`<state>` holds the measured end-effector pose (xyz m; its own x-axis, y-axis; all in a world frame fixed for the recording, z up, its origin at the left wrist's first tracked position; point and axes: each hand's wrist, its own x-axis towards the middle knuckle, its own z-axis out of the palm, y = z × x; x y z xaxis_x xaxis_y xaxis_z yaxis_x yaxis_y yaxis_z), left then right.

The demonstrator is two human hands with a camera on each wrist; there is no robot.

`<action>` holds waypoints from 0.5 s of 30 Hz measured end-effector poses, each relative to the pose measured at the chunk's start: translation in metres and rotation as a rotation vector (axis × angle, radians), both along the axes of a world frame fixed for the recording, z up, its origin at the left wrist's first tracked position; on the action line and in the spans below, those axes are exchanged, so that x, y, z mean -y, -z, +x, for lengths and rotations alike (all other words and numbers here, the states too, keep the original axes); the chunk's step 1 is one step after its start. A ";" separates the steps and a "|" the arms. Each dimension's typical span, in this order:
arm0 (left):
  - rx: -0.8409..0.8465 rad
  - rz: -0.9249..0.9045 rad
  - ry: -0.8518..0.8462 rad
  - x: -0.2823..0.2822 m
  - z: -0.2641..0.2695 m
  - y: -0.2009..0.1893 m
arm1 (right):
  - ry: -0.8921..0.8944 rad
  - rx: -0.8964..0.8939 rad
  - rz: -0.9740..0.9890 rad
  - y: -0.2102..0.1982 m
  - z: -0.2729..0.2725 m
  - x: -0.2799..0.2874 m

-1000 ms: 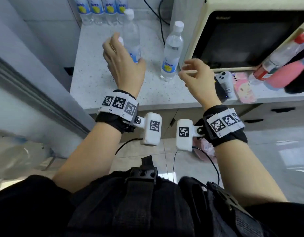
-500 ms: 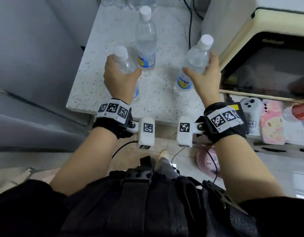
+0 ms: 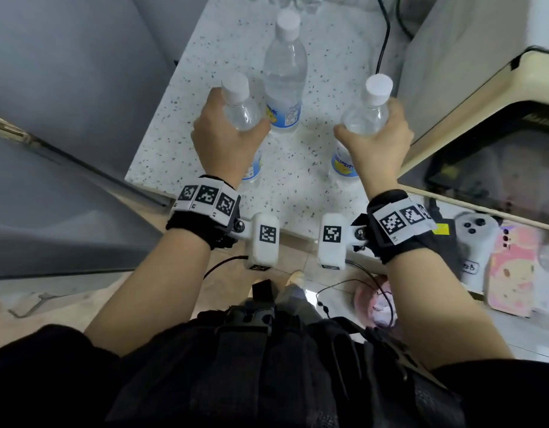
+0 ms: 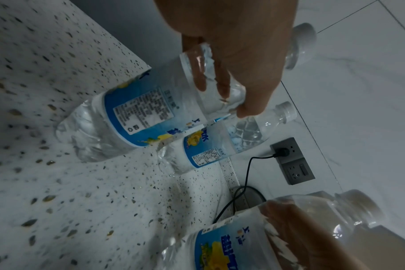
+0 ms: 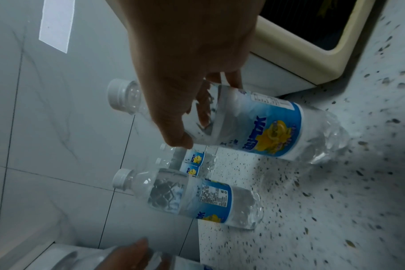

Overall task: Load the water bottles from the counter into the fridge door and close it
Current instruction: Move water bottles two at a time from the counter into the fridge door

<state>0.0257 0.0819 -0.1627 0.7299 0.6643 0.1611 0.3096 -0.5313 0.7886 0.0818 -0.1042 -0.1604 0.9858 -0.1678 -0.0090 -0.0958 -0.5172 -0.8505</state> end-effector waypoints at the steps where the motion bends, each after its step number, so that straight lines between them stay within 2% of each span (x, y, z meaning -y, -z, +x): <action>1: 0.004 0.009 0.015 -0.002 -0.003 0.000 | -0.001 0.018 0.001 0.002 -0.003 -0.002; 8: 0.028 0.032 0.121 -0.016 -0.029 0.004 | 0.066 0.137 0.056 0.009 -0.042 -0.008; 15: 0.090 0.035 0.259 -0.015 -0.056 -0.021 | 0.000 0.221 0.077 -0.002 -0.095 -0.020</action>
<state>-0.0306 0.0965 -0.1422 0.8565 0.4500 0.2527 0.0892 -0.6114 0.7863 -0.0136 -0.0838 -0.1580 0.9652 -0.1754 0.1938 0.0966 -0.4496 -0.8880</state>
